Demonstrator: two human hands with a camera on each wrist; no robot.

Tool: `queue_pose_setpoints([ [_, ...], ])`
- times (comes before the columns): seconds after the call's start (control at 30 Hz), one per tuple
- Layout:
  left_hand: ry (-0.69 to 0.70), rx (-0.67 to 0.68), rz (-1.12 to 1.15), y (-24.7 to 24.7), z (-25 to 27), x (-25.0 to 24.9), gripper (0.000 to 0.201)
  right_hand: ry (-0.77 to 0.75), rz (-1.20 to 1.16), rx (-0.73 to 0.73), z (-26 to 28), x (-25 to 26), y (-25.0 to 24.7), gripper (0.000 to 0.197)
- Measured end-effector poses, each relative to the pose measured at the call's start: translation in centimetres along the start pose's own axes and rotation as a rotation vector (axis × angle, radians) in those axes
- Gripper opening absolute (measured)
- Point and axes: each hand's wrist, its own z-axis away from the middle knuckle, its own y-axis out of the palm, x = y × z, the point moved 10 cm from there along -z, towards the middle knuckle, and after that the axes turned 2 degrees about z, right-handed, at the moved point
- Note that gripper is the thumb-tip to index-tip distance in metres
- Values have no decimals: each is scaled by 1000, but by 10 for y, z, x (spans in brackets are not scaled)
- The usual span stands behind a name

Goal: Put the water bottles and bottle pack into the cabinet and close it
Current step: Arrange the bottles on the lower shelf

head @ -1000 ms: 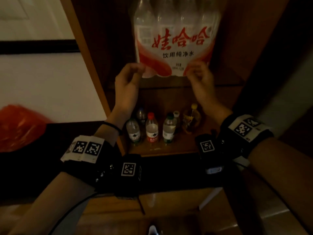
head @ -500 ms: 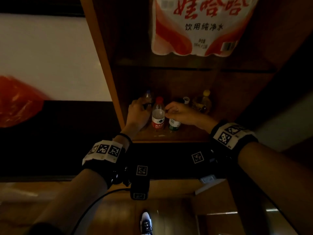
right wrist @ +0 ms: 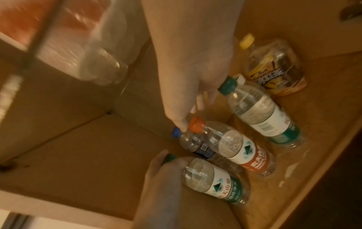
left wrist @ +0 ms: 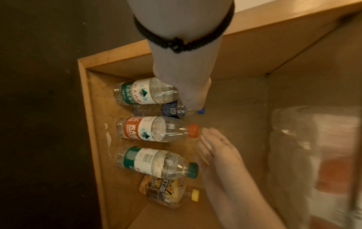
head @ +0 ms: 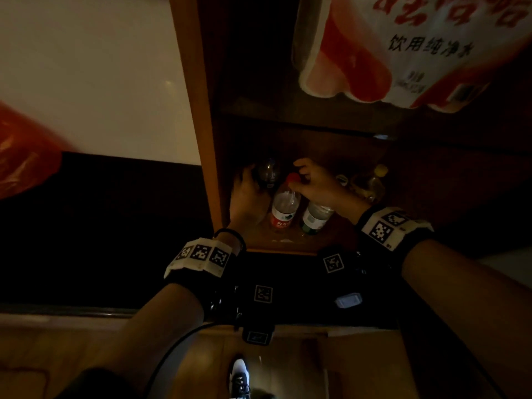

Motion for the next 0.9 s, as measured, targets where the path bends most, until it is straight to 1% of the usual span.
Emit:
queue_pose_setpoints([
  [0.1, -8, -24, -18, 0, -4, 7, 63, 27, 18, 46, -9, 0, 8, 60],
  [0.2, -6, -87, -70, -7, -7, 12, 53, 37, 64, 49, -18, 2, 12, 63],
  [0.33, 56, -140, -95, -13, -8, 7, 42, 7, 65, 91, -29, 10, 21, 62],
  [0.5, 70, -157, -111, -14, -7, 6, 45, -64, 107, 115, -47, 23, 28, 63],
  [0.57, 74, -149, -111, -14, -8, 4, 45, -82, 96, 108, -55, 27, 27, 61],
  [0.63, 47, -135, -129, -15, -7, 4, 46, -100, 94, 109, -64, 30, 27, 57],
  [0.77, 33, -108, -284, -16, -4, -6, 46, -110, 104, 112, -78, 32, 28, 48],
  [0.9, 29, -35, -407, -16, -9, -15, 40, -143, 92, 106, -86, 33, 35, 44],
])
